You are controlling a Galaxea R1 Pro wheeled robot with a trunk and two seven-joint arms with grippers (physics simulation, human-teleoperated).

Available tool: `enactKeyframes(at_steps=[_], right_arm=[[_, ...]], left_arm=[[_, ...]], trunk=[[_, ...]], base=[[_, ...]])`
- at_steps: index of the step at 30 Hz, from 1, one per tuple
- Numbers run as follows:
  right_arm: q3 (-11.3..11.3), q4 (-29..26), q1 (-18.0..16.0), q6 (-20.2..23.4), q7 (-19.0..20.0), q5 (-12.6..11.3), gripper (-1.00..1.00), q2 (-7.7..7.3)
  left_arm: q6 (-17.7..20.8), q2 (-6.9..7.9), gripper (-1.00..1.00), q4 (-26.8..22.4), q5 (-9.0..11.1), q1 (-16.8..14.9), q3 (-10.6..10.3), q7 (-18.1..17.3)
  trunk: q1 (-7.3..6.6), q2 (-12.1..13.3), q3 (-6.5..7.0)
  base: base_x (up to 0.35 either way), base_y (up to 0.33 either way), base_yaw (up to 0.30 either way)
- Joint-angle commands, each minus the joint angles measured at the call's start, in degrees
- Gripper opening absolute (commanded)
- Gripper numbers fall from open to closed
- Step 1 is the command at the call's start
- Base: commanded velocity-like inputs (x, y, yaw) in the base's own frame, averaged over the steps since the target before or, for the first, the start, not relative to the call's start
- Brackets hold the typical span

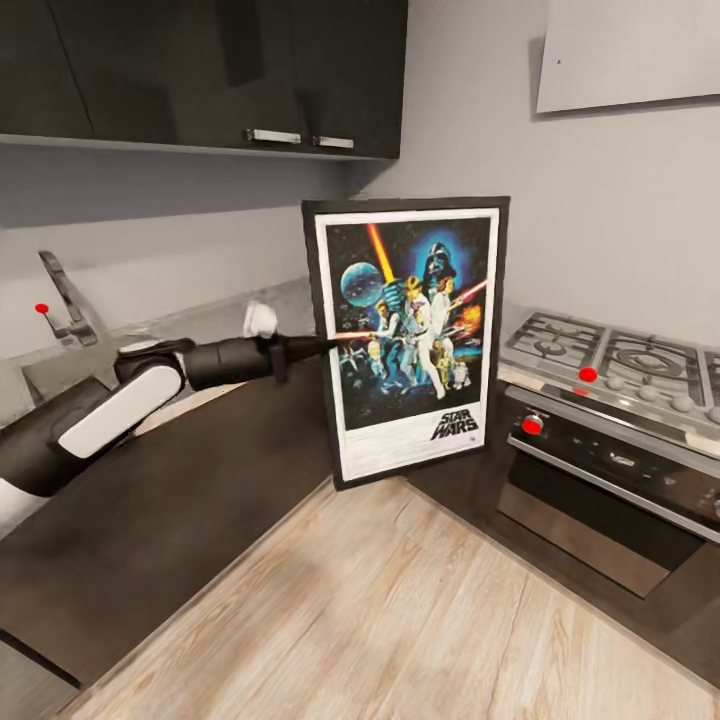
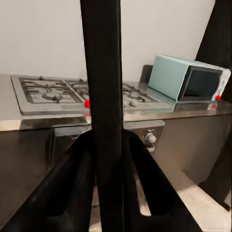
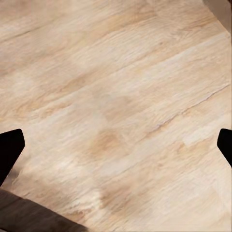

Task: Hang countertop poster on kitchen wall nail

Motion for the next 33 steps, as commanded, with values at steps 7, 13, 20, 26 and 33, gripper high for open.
enactKeyframes(at_steps=[7, 13, 20, 26, 33], right_arm=[[-12.3, -3.7, 0.0, -1.5, 28.6, -13.0, 1.0, -7.55], [-23.5, -10.4, 0.1, -0.6, 42.7, -14.9, 1.0, -13.6], [-29.4, -20.8, 0.0, 10.1, 53.4, -14.9, 1.0, -17.71], [-29.9, -24.7, -0.9, 15.4, 60.5, -14.9, 1.0, -21.45], [-29.6, -25.9, -5.2, 23.0, 71.9, -14.8, 1.0, -23.76]], left_arm=[[-9.6, 2.35, -1.0, -0.4, 0.8, 6.5, -3.4, -4.1], [-22.2, 2.93, -1.0, -0.5, 3.5, 7.7, -14.9, -4.1], [-32.9, 5.36, -1.0, -0.4, 9.8, 7.8, -26.5, -3.9], [-34.5, 6.31, -1.0, -0.3, 10.3, 7.8, -28.4, -3.9], [-34.5, 6.4, -1.0, -0.2, 10.4, 7.8, -31.4, -4.5]], trunk=[[0.0, 0.0, -0.04], [0.0, 0.0, -0.04], [0.0, 0.0, -0.04], [0.0, 0.0, -0.04], [0.0, 0.0, -0.04]], base=[[0.0, 0.0, 0.0], [0.0, 0.0, 0.0], [0.0, 0.0, 0.0], [0.0, 0.0, 0.0], [0.0, 0.0, 0.0]])
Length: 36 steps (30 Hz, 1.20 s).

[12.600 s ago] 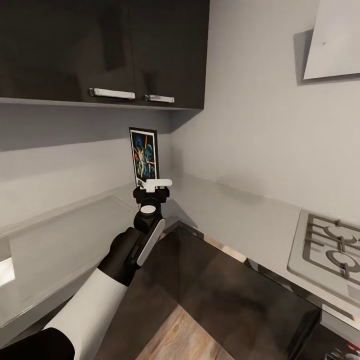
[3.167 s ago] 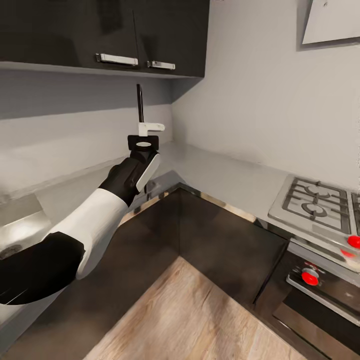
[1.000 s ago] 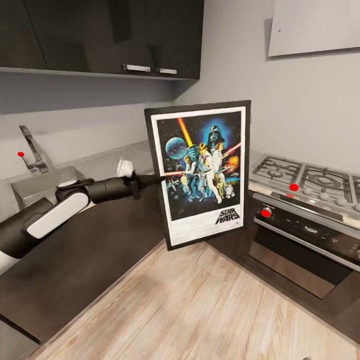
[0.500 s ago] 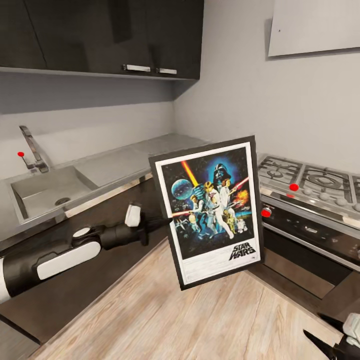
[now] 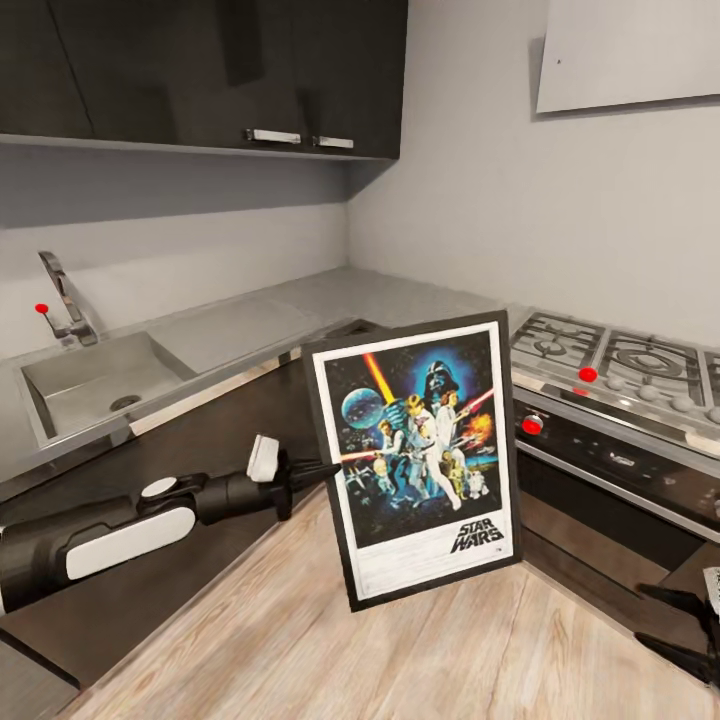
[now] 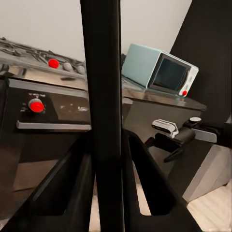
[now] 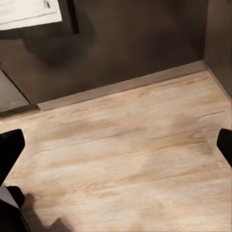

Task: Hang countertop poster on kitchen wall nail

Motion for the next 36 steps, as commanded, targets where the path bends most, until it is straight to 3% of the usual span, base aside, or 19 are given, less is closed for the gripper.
enactKeyframes(at_steps=[1, 6, 7, 13, 26, 28, 36], right_arm=[[0.4, -0.5, -0.4, 0.3, 0.7, -0.1, 1.0, -0.02], [4.2, -1.8, -0.8, 1.3, 1.5, -0.1, 1.0, -0.01], [4.7, -2.0, -0.9, 1.4, 1.5, -0.1, 1.0, 0.01], [5.2, -2.1, -0.9, 1.4, 1.5, 0.0, 1.0, 0.05], [5.5, -3.5, -0.9, 1.6, 1.5, 0.0, 1.0, 0.04], [5.5, -4.0, -0.9, 2.4, 1.5, -0.1, 1.0, -0.08], [5.9, -12.2, -1.0, 12.5, 1.5, -0.2, 1.0, -0.28]], left_arm=[[-0.4, 0.02, -1.0, 0.0, 0.5, -0.2, -0.6, -0.1], [-0.4, 0.04, -1.0, -0.2, 0.6, -0.2, -1.1, -0.2], [-0.3, 0.05, -1.0, -0.2, 1.5, -0.2, -1.1, -1.6], [-0.3, 0.12, -1.0, -0.2, 4.7, -0.2, -1.2, -4.5], [-0.3, 0.15, -1.0, 0.0, 5.7, -0.2, -1.9, -6.1], [-0.3, 0.15, -1.0, 0.0, 5.7, -0.2, -2.0, -6.2], [-0.3, 0.15, -1.0, 0.1, 5.7, -0.2, -3.3, -6.2]], trunk=[[0.0, 0.0, -0.06], [0.0, 0.0, -0.06], [0.0, 0.0, -0.06], [0.0, 0.0, -0.06], [0.0, 0.0, -0.06], [0.0, 0.0, -0.06], [0.0, 0.0, -0.06]], base=[[0.0, 0.0, 0.0], [0.0, 0.0, 0.0], [0.0, 0.0, 0.0], [0.0, 0.0, 0.0], [0.0, 0.0, 0.0], [0.0, 0.0, 0.0], [0.0, 0.0, 0.0]])
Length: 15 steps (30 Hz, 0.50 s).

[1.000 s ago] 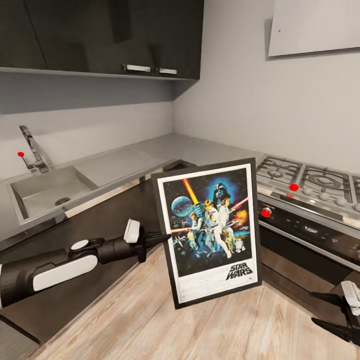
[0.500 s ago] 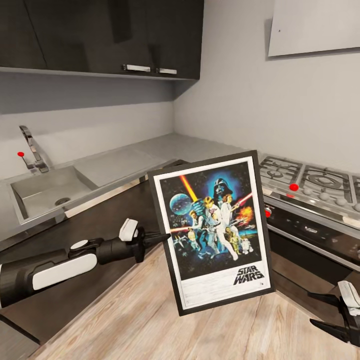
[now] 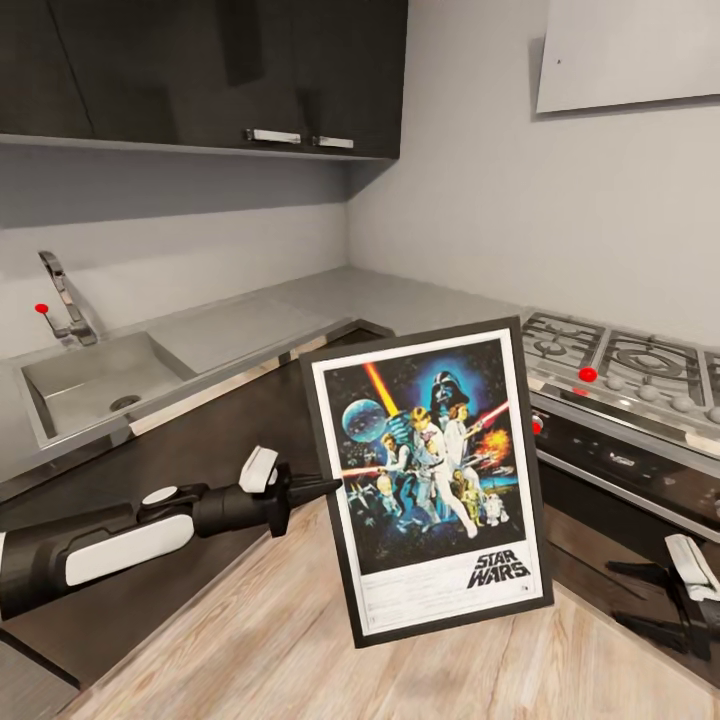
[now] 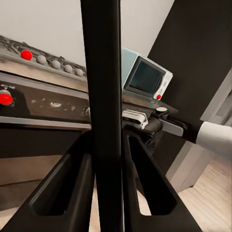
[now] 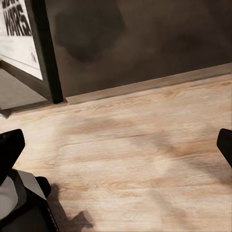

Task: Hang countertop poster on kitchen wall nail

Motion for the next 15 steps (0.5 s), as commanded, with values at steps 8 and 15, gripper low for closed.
enactKeyframes(at_steps=[8, 15], right_arm=[[3.4, -5.7, -1.3, 6.2, 0.2, -0.3, 1.0, -0.06], [8.8, -6.3, -3.3, 7.5, 0.2, -0.5, 1.0, 0.06]], left_arm=[[-0.4, 0.02, -1.0, 0.1, 0.3, -0.2, -1.3, 0.0], [-0.5, 0.48, -1.0, 0.1, 0.3, -0.2, -2.1, 0.0]], trunk=[[0.0, 0.0, -0.06], [0.0, 0.0, -0.06]], base=[[0.0, 0.0, 0.0], [0.0, 0.0, 0.0]])
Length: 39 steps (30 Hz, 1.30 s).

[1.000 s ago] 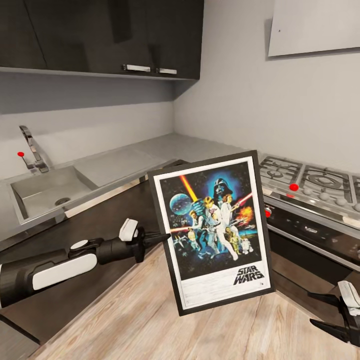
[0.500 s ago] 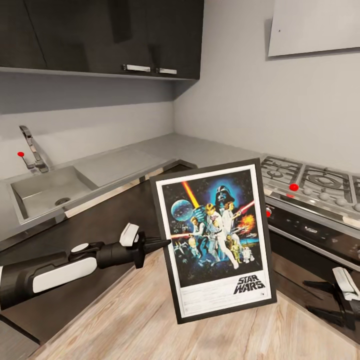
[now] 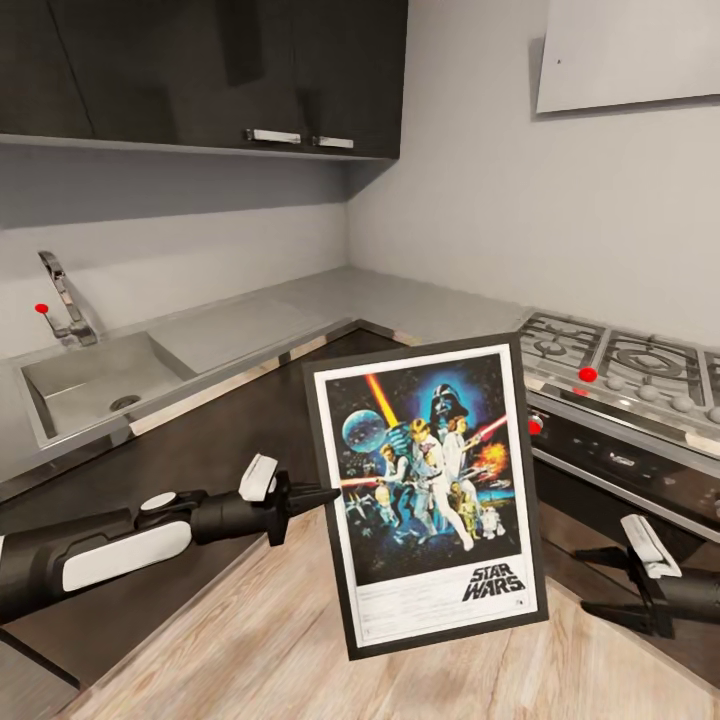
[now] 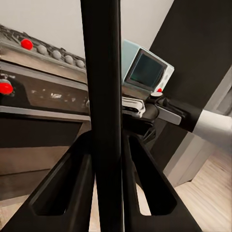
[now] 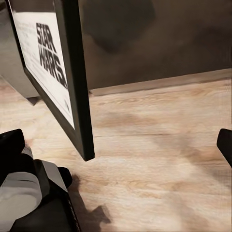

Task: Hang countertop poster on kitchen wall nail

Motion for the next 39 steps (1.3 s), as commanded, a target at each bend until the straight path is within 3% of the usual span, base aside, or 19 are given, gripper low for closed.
enactKeyframes(at_steps=[1, 9, 15, 20, 39], right_arm=[[0.1, 0.0, -0.1, 0.7, 0.2, -0.1, 1.0, 0.0], [0.6, -0.3, -0.1, 0.9, 0.2, -0.1, 1.0, 0.28], [4.6, -0.3, -0.1, 0.9, 0.2, -0.1, 1.0, 0.39], [5.7, -0.3, -0.1, 0.9, 0.2, -0.1, 1.0, 0.44], [5.9, -0.3, -0.1, 0.9, 0.2, -0.1, 1.0, 0.53]], left_arm=[[-0.4, 0.04, -1.0, 0.0, 0.4, -0.2, -0.3, 0.0], [-0.4, 0.09, -1.0, 0.0, 0.4, -0.2, -0.3, 0.0], [-0.5, 0.09, -1.0, 0.0, 0.4, -0.2, -0.3, 0.0], [-0.4, 0.09, -1.0, 0.0, 0.3, -0.2, -1.6, 0.0], [-0.5, 0.09, -1.0, 0.0, 0.4, -0.2, -2.1, 0.0]], trunk=[[0.0, 0.0, -0.06], [0.0, 0.0, -0.06], [0.0, 0.0, -0.06], [0.0, 0.0, -0.06], [0.0, 0.0, -0.06]], base=[[0.0, 0.0, 0.0], [0.0, 0.0, 0.0], [0.0, 0.0, 0.0], [0.0, 0.0, 0.0], [0.0, 0.0, 0.0]])
